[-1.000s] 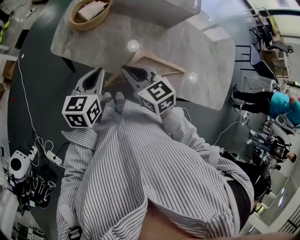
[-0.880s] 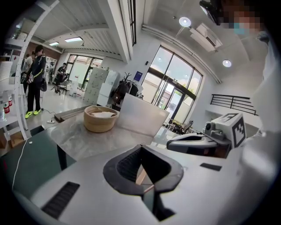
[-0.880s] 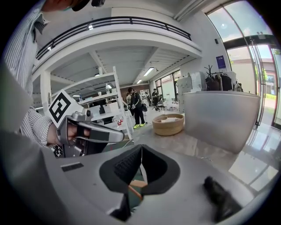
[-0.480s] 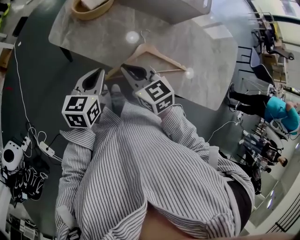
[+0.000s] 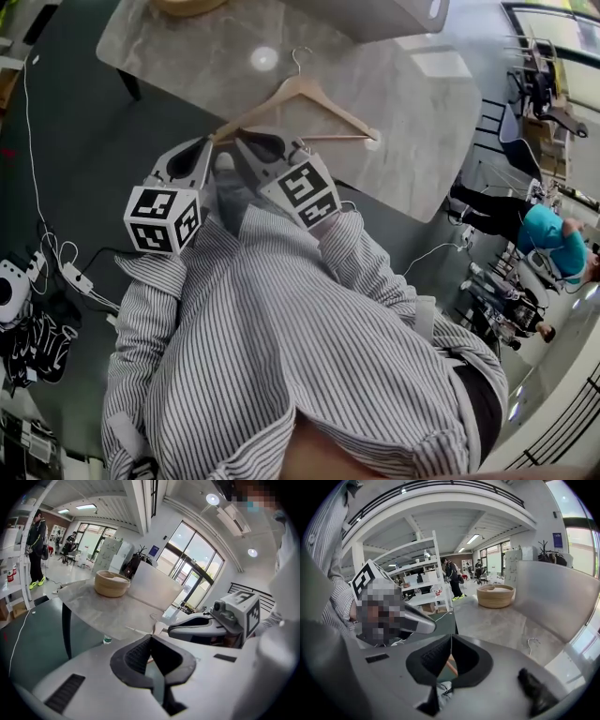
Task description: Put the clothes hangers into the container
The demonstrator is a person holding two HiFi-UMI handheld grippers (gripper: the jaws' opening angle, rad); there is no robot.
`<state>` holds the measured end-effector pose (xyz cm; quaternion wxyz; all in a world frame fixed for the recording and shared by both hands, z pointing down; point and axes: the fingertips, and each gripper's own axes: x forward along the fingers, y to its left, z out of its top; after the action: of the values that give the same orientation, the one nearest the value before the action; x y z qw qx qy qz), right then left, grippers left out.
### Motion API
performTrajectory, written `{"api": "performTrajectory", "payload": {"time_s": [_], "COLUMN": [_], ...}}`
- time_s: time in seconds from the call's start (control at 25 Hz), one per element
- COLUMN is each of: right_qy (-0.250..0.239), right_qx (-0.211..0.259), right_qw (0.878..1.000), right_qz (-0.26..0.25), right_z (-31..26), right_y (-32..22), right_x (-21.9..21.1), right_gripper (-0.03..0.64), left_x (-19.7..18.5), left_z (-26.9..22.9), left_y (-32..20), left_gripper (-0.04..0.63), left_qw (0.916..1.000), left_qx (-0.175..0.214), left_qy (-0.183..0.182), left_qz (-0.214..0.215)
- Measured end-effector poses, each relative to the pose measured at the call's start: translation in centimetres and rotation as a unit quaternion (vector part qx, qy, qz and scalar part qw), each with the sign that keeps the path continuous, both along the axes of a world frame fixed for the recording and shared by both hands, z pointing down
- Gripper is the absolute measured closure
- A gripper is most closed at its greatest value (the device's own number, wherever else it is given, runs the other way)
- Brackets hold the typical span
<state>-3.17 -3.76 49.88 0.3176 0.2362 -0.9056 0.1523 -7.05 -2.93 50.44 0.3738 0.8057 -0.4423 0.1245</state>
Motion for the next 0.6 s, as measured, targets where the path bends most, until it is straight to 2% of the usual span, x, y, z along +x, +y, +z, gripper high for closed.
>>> {"api": "performTrajectory", "payload": {"time_s": [0.36, 0.6], "right_qy": [0.059, 0.081], "right_qx": [-0.010, -0.019], "right_qw": [0.996, 0.994], "right_qz": [-0.071, -0.066], "right_z": [3.6, 5.7], "right_y": [1.8, 2.3], "right_x": [-0.4, 0.3], "right_gripper": [0.600, 0.592], "left_x": [0.1, -0.1], "left_z": [2.2, 4.2], "left_y": [1.3, 2.3], "left_gripper": [0.584, 0.585], "left_qw": [0.9997, 0.9985], "left_qx": [-0.026, -0.053], "left_qy": [-0.001, 0.011], "left_qz": [0.005, -0.010]}}
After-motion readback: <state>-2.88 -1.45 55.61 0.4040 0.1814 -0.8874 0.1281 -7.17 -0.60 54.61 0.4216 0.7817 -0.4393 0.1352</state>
